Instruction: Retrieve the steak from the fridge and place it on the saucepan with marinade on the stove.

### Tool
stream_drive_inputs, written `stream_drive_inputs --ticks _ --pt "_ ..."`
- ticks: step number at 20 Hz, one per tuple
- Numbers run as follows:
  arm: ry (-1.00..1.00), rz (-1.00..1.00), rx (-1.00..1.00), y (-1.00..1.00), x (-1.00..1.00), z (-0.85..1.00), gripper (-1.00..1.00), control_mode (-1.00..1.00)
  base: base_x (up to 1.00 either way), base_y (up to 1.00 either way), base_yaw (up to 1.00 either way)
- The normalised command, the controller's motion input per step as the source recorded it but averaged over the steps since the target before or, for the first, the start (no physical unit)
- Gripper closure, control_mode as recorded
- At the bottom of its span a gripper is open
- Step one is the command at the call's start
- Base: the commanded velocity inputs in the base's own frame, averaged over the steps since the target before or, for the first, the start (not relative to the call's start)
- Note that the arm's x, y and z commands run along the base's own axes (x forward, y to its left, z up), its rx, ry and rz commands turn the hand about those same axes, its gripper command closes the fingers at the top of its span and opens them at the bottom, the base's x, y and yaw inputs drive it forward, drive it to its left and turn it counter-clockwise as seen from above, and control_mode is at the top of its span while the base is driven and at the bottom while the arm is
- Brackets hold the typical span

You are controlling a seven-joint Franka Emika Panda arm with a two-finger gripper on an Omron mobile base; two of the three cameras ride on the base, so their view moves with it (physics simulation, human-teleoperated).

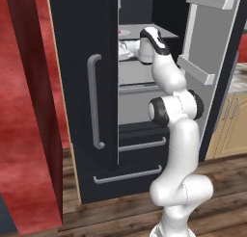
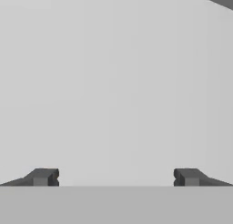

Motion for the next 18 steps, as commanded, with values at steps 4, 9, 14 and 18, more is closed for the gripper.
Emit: stream_drive_inputs --ticks 4,9,14,18 --pt "0.02 0.0 0.0 0.5 -0.07 0.0 -1.0 -1.0 0.0 0.0 0.0" --pt "0.01 0.0 0.0 0.44 -0.19 0.0 -1.0 -1.0 0.0 0.0 0.0" --pt "0.0 0.0 0.0 0.38 -0.2 0.0 -1.0 -1.0 0.0 0.0 0.0" --pt "0.01 0.0 0.0 0.44 -0.19 0.0 -1.0 -1.0 0.0 0.0 0.0"
